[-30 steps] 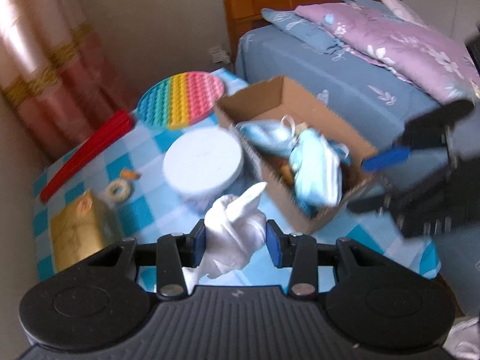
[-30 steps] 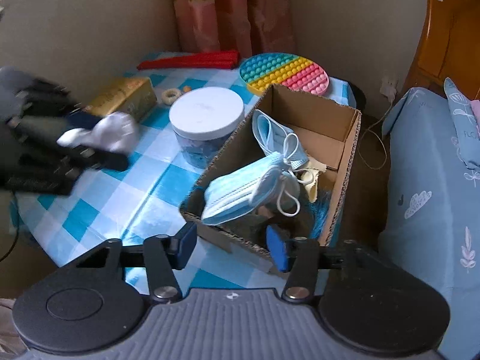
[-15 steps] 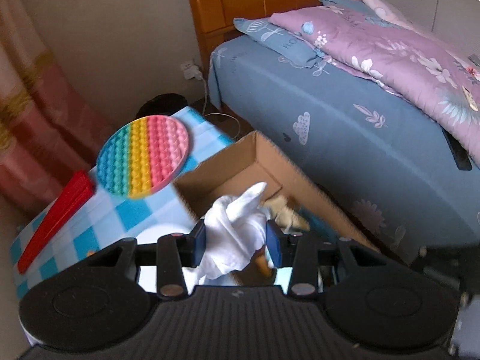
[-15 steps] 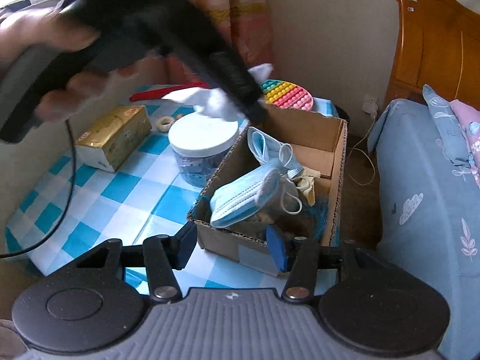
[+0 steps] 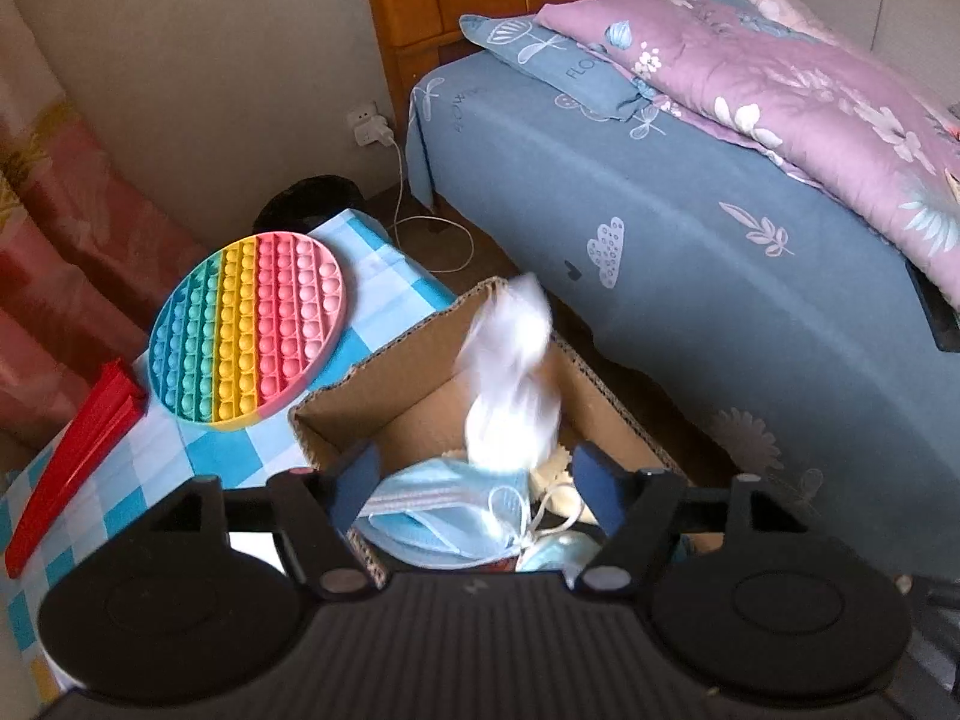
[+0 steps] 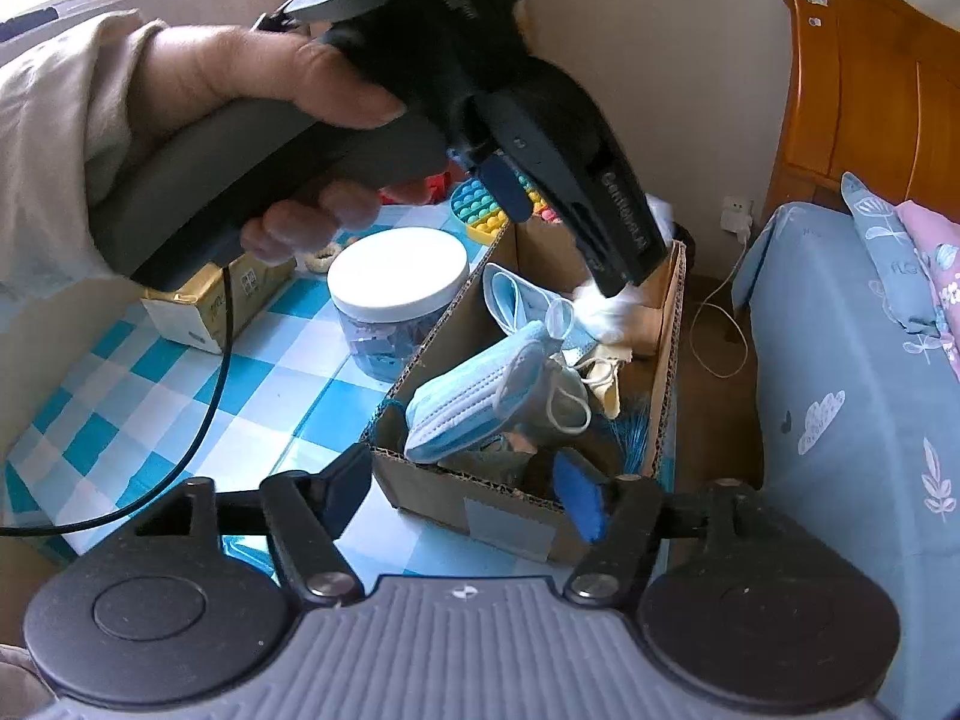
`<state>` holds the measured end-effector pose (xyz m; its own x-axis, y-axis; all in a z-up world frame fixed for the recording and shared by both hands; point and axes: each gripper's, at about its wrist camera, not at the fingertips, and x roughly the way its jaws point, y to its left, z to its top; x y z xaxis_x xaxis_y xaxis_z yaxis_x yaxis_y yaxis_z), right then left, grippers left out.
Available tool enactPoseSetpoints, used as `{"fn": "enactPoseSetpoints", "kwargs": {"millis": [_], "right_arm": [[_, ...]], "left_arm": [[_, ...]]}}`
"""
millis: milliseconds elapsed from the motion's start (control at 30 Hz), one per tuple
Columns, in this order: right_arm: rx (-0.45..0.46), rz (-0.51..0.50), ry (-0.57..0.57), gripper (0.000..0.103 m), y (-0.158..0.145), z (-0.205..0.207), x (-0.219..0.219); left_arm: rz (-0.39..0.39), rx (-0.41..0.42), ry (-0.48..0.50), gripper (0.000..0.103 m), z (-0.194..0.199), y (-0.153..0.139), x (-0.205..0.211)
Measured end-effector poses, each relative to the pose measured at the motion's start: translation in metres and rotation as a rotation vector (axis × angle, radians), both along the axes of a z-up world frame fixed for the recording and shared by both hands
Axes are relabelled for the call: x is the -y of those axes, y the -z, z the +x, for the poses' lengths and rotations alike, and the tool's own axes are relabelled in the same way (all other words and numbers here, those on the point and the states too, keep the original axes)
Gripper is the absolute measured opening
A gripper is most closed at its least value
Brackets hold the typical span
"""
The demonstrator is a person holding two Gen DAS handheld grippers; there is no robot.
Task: Organize soft objects
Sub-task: 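Carry the white glove into the box and open the left gripper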
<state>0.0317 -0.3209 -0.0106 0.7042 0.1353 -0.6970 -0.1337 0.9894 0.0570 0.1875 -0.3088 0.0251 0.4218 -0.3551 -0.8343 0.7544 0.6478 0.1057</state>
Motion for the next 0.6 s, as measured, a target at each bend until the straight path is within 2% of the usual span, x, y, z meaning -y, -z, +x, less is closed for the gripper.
{"fn": "enactPoseSetpoints", "kwargs": {"millis": [200,333,600], "right_arm": [[0.031,0.007,-0.004,0.091,-0.006,-0.006,-0.002],[0.051,0.025,0.005,0.102,-0.009,-0.01,-0.003],[0.032,0.005,-0.001,0.103,-0.006,-0.014,-0.016]], "left_arm": [[-0.011,0.029,-0.04,0.078,-0.016,-0.007,-0.027],[-0.026,0.058,-0.073,0.091,-0.032,-0.011,-0.052],[-0.024,0.122,-0.207,0.095,-0.068,-0.01,-0.109]]}}
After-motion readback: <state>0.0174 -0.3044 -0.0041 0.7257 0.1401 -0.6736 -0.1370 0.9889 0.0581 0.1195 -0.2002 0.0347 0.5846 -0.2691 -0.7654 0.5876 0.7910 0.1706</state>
